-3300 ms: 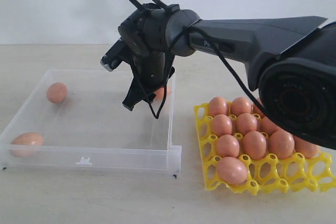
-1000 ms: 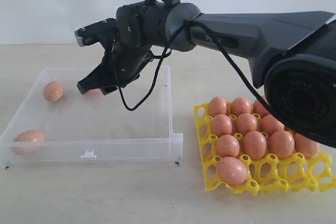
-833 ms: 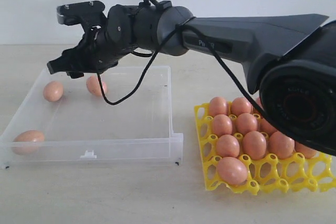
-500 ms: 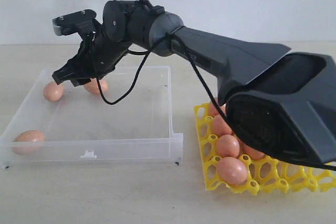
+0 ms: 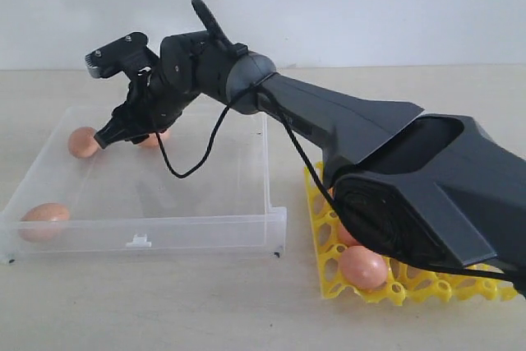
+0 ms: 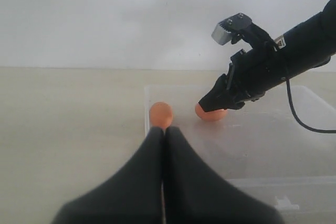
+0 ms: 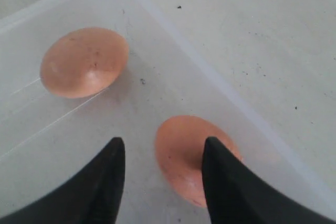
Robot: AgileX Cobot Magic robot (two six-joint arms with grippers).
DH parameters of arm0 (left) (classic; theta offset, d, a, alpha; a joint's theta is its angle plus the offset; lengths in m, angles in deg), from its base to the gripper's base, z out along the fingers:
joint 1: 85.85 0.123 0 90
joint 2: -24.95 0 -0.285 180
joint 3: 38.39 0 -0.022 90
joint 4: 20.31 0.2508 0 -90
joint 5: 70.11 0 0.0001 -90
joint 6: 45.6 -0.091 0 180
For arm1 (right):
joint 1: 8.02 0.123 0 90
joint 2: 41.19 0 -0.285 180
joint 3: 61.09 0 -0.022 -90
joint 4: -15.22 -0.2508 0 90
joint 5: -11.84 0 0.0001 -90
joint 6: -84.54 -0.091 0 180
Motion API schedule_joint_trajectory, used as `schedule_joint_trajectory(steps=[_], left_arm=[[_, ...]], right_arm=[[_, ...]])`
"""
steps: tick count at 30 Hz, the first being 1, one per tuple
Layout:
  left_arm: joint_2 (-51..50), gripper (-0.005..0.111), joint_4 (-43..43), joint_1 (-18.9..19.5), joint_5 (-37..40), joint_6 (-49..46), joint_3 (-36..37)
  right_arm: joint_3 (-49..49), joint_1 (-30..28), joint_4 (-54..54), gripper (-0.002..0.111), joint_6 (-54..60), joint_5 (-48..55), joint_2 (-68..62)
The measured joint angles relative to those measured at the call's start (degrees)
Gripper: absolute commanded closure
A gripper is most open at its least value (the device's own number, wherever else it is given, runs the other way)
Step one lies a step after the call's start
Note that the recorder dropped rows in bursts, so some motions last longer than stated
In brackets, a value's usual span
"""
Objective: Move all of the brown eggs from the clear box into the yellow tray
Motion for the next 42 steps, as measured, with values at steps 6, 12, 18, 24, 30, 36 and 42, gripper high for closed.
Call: schedule_joint_trajectory(steps=[6, 12, 18, 24, 30, 36, 42], left_arm=[[0.00, 0.111, 0.00, 0.00, 0.00, 0.00, 0.00], [0.00, 0.111, 0.00, 0.00, 0.00, 0.00, 0.00], [0.00, 0.111, 0.00, 0.00, 0.00, 0.00, 0.00], [0.00, 0.111, 0.00, 0.00, 0.00, 0.00, 0.00], [0.00, 0.111, 0.00, 0.00, 0.00, 0.00, 0.00], [0.00, 0.111, 0.00, 0.00, 0.00, 0.00, 0.00], [0.00, 0.111, 0.00, 0.00, 0.00, 0.00, 0.00]], right_arm=[[0.25, 0.34, 0.15, 0.062, 5.52, 20.87, 0.85], [0.25, 1.21, 0.30, 0.042, 17.64, 19.00, 2.01], [0.25, 1.48, 0.67, 0.029, 18.58, 17.14, 2.15], [0.25, 3.03, 0.78, 0.030, 21.25, 11.11, 2.15], [0.25, 3.46, 5.19, 0.030, 24.90, 3.00, 2.15], [0.36, 3.46, 10.81, 0.030, 21.82, 1.43, 0.90], [0.48, 3.46, 11.55, 0.030, 18.48, 0.51, -0.50]])
